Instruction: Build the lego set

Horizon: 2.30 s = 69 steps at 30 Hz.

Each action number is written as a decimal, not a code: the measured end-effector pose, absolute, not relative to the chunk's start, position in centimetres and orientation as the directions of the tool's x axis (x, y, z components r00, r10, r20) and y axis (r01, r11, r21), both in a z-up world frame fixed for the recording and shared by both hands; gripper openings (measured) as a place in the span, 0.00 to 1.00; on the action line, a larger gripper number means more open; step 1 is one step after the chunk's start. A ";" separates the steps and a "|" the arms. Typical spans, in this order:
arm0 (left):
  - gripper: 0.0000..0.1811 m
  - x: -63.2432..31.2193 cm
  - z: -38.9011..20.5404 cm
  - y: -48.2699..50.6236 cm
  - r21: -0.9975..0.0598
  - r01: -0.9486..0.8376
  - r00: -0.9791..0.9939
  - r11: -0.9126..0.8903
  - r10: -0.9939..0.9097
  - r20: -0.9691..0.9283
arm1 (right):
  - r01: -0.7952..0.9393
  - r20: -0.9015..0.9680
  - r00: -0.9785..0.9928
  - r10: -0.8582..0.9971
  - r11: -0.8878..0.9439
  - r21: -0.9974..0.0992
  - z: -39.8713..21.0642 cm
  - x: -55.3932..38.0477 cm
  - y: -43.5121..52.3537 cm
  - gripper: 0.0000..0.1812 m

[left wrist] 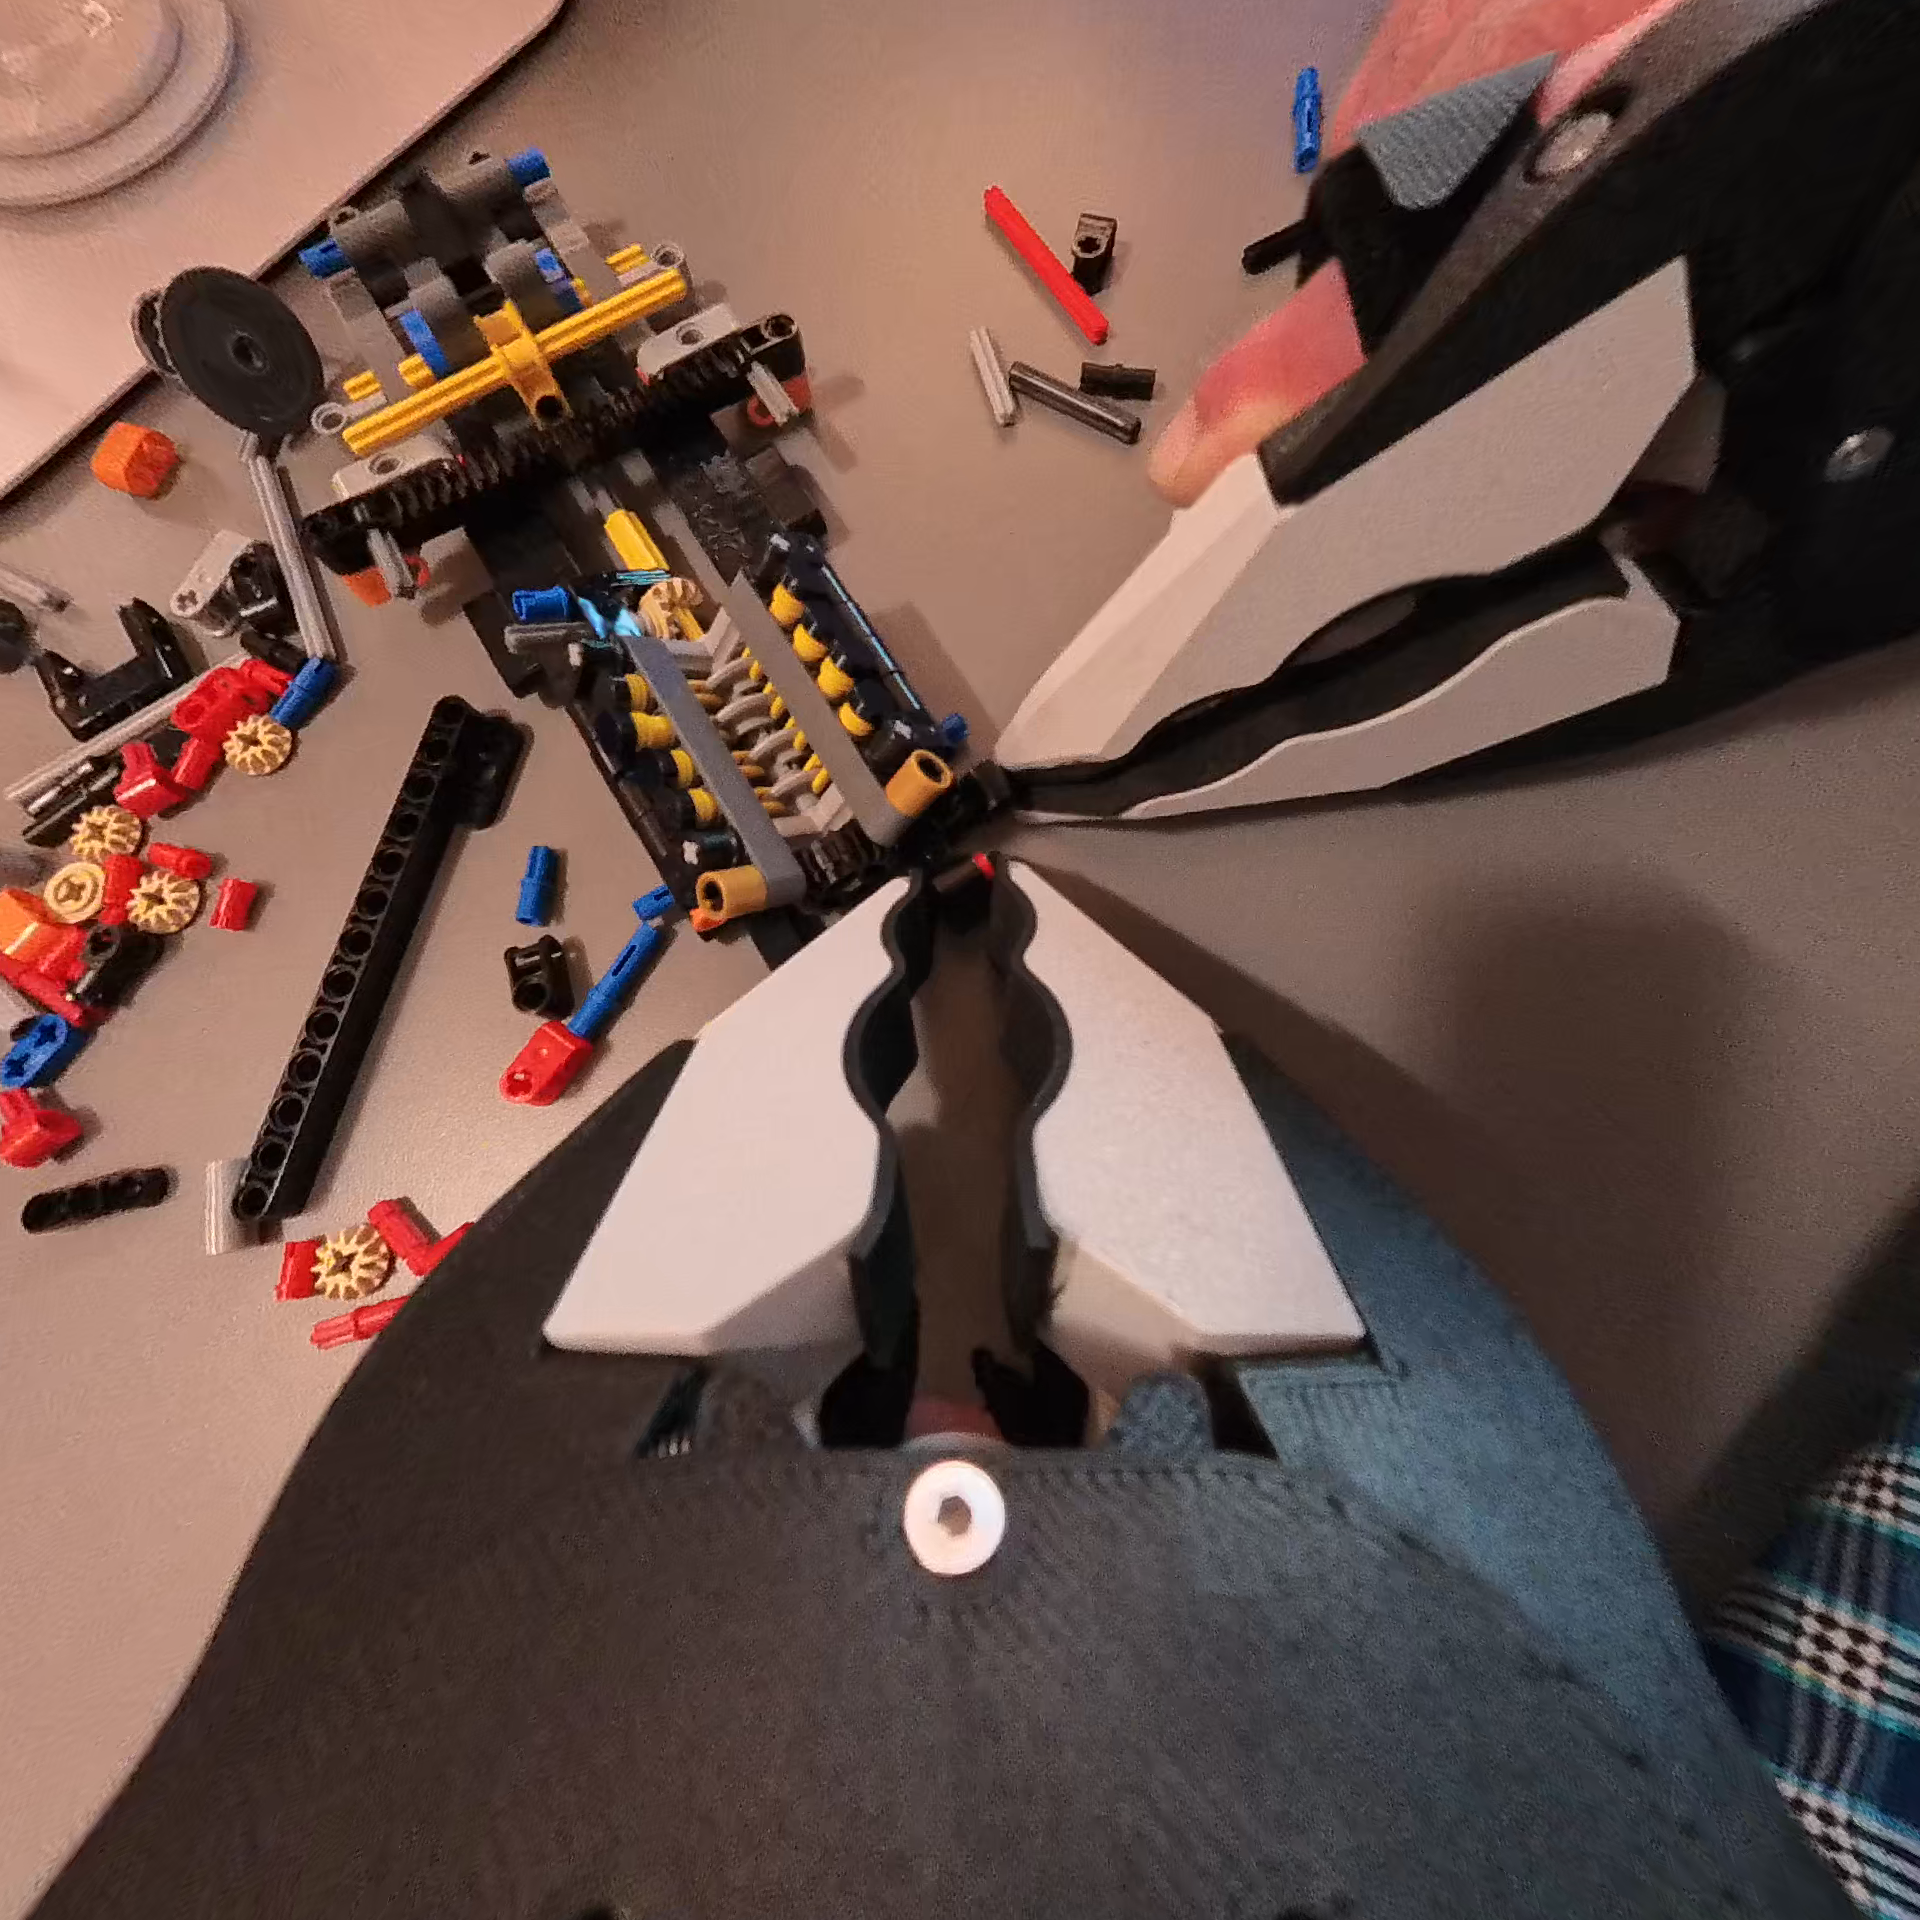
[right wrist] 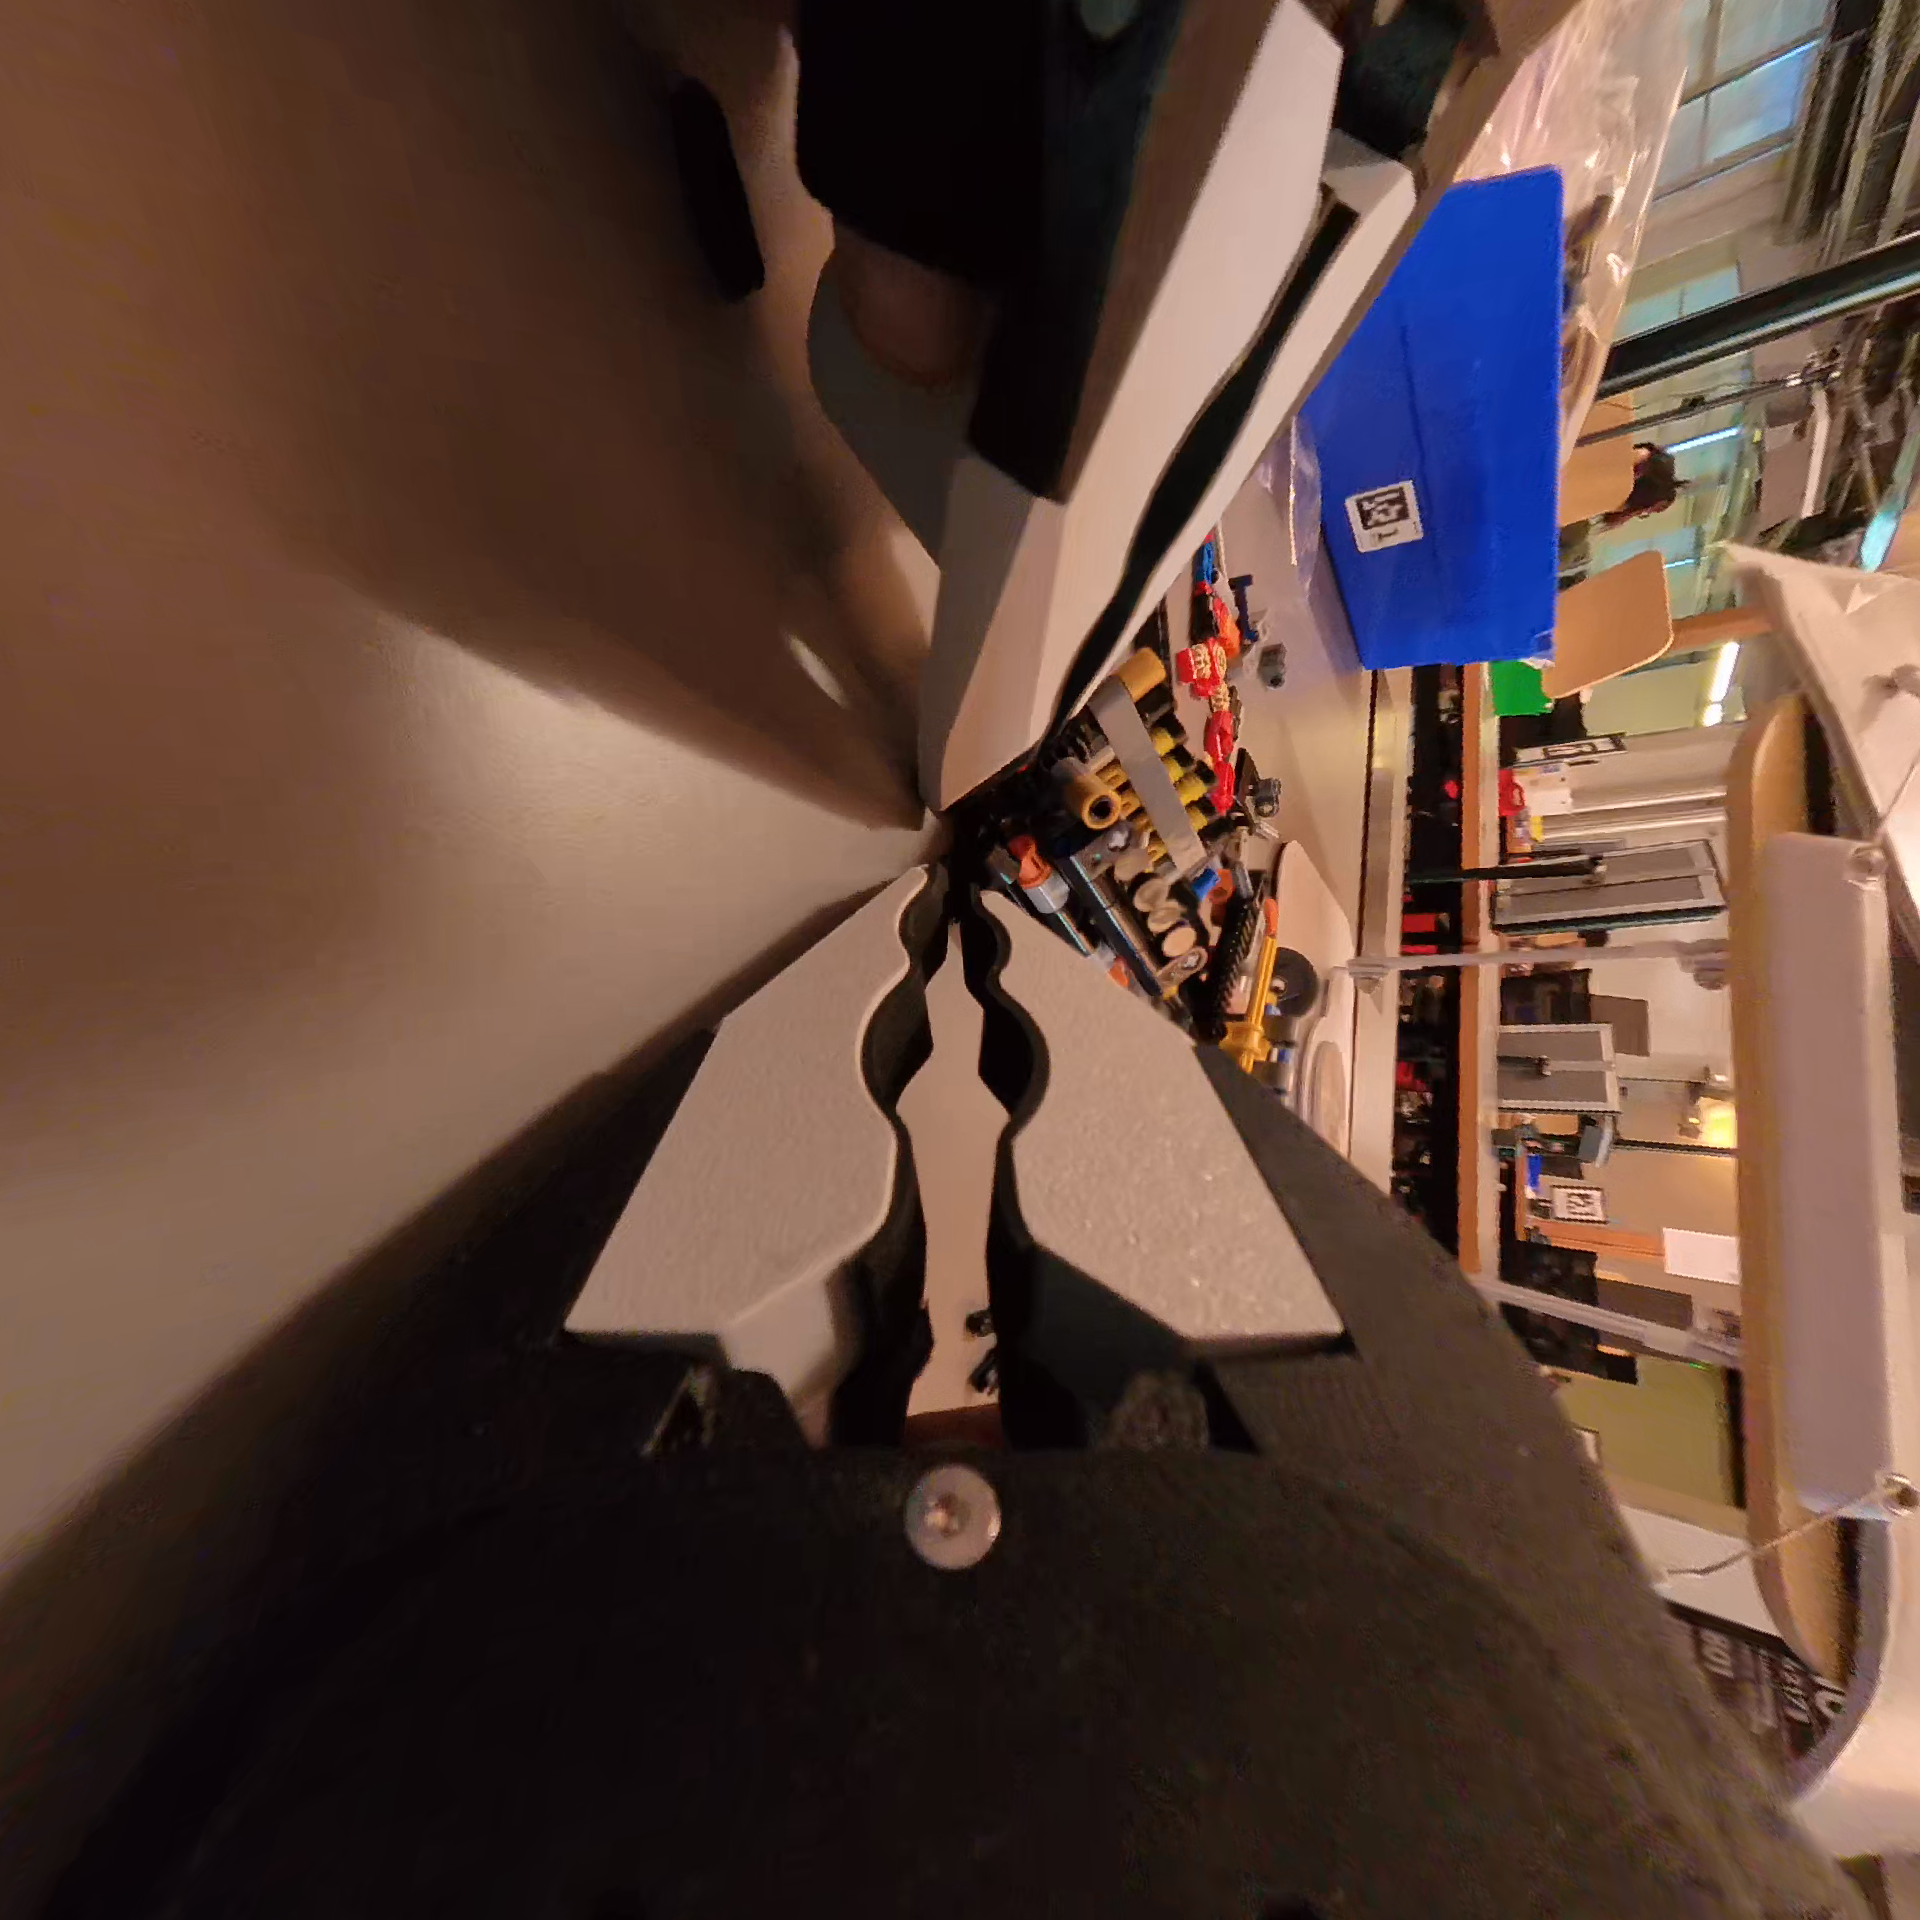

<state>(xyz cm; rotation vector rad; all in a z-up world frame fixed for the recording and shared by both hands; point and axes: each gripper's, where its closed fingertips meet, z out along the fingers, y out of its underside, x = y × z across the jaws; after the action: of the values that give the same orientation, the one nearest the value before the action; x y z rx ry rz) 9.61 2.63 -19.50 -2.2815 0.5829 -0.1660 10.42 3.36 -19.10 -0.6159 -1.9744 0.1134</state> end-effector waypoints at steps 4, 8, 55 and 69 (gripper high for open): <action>0.05 9.6 -19.5 2.6 -0.712 -0.337 0.888 -0.616 -0.460 -0.023 | 0.352 0.827 -0.352 0.437 0.881 -0.316 -19.1 10.4 3.4 0.00; 0.05 9.5 -19.5 2.6 -0.713 -0.322 0.889 -0.623 -0.458 -0.001 | 0.327 0.835 -0.362 0.415 0.895 -0.303 -19.1 10.3 3.5 0.00; 0.04 10.5 -19.6 2.4 -0.714 -0.338 0.867 -0.613 -0.498 0.017 | 0.368 0.611 -0.382 0.693 0.721 -0.587 -17.0 9.6 1.9 0.00; 0.10 11.0 -18.5 2.6 -0.763 -0.319 0.850 -0.562 -0.526 0.032 | 0.510 0.456 -0.311 0.834 0.552 -0.660 -18.7 14.0 2.8 0.00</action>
<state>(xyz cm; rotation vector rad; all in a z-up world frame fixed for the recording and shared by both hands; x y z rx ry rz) 10.96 2.63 -18.50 -2.2110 0.6112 -0.3264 13.98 2.75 -18.68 -1.0830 -1.9827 0.5099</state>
